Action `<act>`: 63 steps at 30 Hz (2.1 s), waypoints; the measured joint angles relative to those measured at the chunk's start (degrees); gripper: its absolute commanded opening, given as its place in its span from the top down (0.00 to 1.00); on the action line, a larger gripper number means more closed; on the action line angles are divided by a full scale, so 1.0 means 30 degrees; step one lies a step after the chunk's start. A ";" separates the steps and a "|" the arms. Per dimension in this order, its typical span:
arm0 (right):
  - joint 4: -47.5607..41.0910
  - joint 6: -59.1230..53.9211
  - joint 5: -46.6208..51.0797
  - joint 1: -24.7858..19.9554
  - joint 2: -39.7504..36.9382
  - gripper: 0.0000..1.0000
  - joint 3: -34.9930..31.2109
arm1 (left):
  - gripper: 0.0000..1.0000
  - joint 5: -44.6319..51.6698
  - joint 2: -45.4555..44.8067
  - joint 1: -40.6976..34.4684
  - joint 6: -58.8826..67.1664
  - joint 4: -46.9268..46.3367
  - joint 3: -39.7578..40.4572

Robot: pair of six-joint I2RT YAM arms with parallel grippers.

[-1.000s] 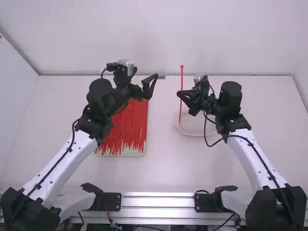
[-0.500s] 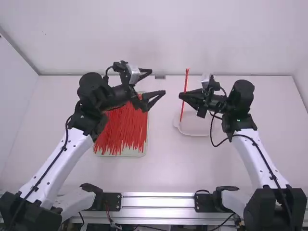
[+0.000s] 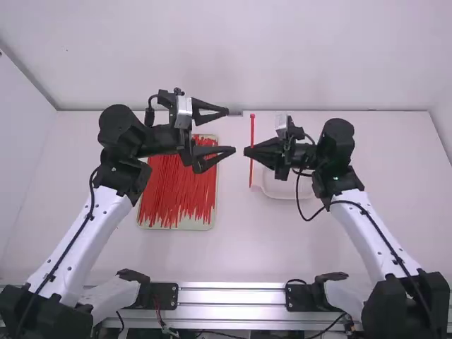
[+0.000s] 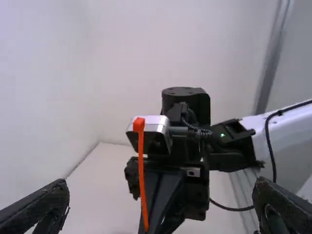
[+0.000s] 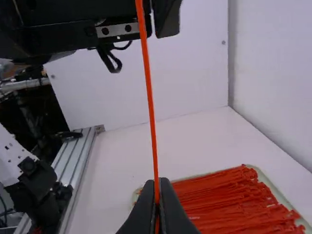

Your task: Fasten the cable tie

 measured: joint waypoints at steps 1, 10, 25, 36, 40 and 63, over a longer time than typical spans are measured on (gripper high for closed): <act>0.0022 0.0015 -0.0015 0.0117 0.0000 1.00 0.0000 | 0.02 0.0124 0.0000 0.0000 -0.0102 -0.0022 0.0007; 0.0750 0.0073 -0.0022 0.1443 0.0000 1.00 0.0000 | 0.20 0.1115 0.0007 -0.0007 -0.0758 0.0182 0.0007; 0.1071 0.0117 -0.0022 0.2098 0.0000 1.00 0.0000 | 0.78 0.1107 0.0066 -0.1137 -0.0809 0.0772 0.0000; 0.1078 0.0612 -0.0015 0.2098 0.0000 1.00 0.0000 | 0.83 0.1100 0.0131 -0.1137 -0.0918 0.1202 0.0000; 0.1086 0.0641 -0.0015 0.2098 0.0000 1.00 0.0000 | 0.98 0.1086 0.0138 -0.1137 -0.0991 0.1188 0.0007; 0.1333 0.1158 -0.0029 0.2040 0.0095 0.56 0.0000 | 0.98 -0.0510 0.0699 -0.1217 -0.1253 0.1574 0.0007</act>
